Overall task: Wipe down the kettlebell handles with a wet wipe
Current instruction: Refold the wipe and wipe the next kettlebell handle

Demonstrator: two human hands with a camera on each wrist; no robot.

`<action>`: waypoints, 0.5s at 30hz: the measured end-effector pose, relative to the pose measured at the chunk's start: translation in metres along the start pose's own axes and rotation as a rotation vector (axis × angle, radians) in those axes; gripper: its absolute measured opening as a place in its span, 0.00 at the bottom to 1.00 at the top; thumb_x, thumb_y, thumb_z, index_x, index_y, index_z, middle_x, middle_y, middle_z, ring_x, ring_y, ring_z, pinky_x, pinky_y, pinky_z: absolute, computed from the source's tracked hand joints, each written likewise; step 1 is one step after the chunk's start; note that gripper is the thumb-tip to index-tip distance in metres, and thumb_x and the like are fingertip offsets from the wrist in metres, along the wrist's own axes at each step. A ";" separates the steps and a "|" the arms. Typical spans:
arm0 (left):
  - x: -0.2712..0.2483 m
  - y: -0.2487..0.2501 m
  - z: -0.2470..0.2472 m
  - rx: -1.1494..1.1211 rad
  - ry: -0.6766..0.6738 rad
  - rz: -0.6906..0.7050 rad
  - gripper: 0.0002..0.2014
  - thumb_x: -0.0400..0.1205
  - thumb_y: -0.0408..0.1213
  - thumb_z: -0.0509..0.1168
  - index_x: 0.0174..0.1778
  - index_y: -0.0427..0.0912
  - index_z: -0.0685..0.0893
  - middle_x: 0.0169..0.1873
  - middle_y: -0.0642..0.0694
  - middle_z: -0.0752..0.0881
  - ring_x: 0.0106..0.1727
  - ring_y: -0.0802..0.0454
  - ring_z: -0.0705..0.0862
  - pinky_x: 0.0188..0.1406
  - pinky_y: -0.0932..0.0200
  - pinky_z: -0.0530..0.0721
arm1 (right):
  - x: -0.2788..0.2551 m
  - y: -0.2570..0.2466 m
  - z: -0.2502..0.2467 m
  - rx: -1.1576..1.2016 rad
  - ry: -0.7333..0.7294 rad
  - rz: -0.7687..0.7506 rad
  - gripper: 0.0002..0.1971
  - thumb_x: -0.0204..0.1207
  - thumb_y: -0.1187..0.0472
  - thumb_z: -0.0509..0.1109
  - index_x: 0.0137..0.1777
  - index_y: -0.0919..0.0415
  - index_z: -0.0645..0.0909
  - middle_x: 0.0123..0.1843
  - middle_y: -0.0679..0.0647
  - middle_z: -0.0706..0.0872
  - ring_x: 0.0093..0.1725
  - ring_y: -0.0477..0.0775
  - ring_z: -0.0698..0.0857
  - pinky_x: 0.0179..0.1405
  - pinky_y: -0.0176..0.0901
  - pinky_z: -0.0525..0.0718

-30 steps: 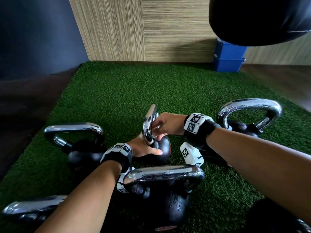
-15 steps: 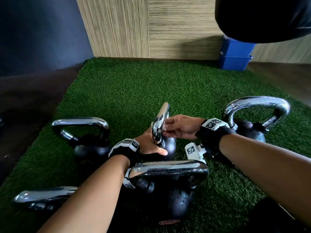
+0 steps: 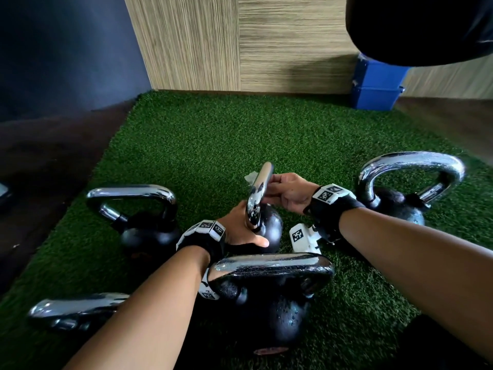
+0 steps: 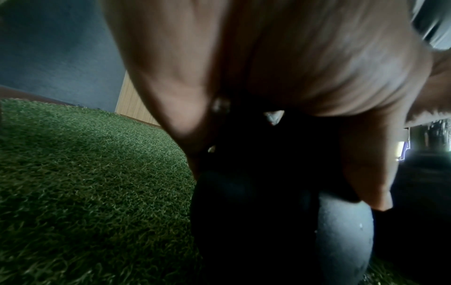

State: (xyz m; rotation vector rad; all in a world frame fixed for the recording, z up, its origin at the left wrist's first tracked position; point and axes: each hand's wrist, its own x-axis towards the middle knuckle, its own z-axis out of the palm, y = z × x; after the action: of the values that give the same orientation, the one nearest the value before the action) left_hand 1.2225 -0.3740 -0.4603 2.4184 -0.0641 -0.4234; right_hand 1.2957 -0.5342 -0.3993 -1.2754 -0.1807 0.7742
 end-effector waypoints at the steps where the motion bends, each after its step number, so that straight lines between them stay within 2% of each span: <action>1: 0.000 0.000 -0.001 -0.014 -0.003 0.010 0.16 0.61 0.54 0.80 0.35 0.63 0.80 0.58 0.38 0.83 0.66 0.35 0.82 0.72 0.34 0.80 | 0.002 0.002 0.000 -0.006 0.023 -0.011 0.04 0.82 0.77 0.64 0.50 0.73 0.80 0.51 0.68 0.86 0.37 0.54 0.93 0.37 0.41 0.93; 4: 0.002 -0.004 -0.001 -0.044 -0.007 0.021 0.17 0.65 0.46 0.85 0.39 0.56 0.83 0.59 0.37 0.82 0.67 0.35 0.82 0.71 0.36 0.81 | 0.004 0.008 -0.002 -0.004 0.053 -0.038 0.02 0.80 0.76 0.67 0.47 0.72 0.79 0.46 0.68 0.88 0.36 0.55 0.93 0.34 0.41 0.93; 6: 0.004 -0.008 0.002 -0.056 0.014 0.008 0.21 0.68 0.43 0.86 0.50 0.47 0.84 0.63 0.34 0.83 0.68 0.35 0.82 0.72 0.37 0.81 | 0.005 0.008 -0.003 0.026 0.087 -0.058 0.04 0.78 0.77 0.68 0.44 0.70 0.78 0.39 0.65 0.91 0.34 0.55 0.93 0.28 0.40 0.91; 7: 0.005 -0.009 0.003 -0.055 0.025 0.002 0.26 0.68 0.43 0.86 0.58 0.43 0.84 0.65 0.32 0.82 0.68 0.34 0.82 0.72 0.37 0.81 | 0.006 0.008 -0.003 0.043 0.120 -0.071 0.06 0.78 0.78 0.69 0.44 0.69 0.77 0.36 0.63 0.91 0.32 0.55 0.93 0.25 0.38 0.90; 10: 0.005 -0.008 0.005 -0.053 0.039 -0.006 0.33 0.67 0.44 0.86 0.65 0.35 0.82 0.66 0.31 0.82 0.68 0.34 0.83 0.71 0.38 0.82 | 0.009 0.008 -0.001 0.063 0.220 -0.130 0.09 0.78 0.79 0.69 0.42 0.68 0.76 0.30 0.59 0.91 0.28 0.53 0.92 0.21 0.35 0.87; 13: 0.003 -0.010 0.003 -0.102 0.037 -0.009 0.39 0.66 0.41 0.87 0.69 0.30 0.78 0.67 0.29 0.81 0.70 0.32 0.81 0.72 0.35 0.81 | 0.011 0.013 0.003 0.043 0.274 -0.184 0.10 0.77 0.80 0.69 0.41 0.68 0.76 0.29 0.59 0.91 0.27 0.52 0.91 0.21 0.34 0.87; 15: 0.001 -0.010 0.004 -0.137 0.063 -0.001 0.41 0.66 0.39 0.88 0.71 0.31 0.77 0.68 0.30 0.81 0.71 0.33 0.80 0.73 0.35 0.80 | 0.012 0.012 0.005 0.002 0.334 -0.216 0.10 0.77 0.80 0.70 0.41 0.67 0.76 0.34 0.62 0.90 0.28 0.52 0.92 0.22 0.36 0.87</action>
State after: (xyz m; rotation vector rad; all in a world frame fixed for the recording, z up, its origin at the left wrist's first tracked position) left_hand 1.2217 -0.3686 -0.4698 2.2949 -0.0060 -0.3405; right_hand 1.2973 -0.5220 -0.4124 -1.3383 -0.0459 0.3695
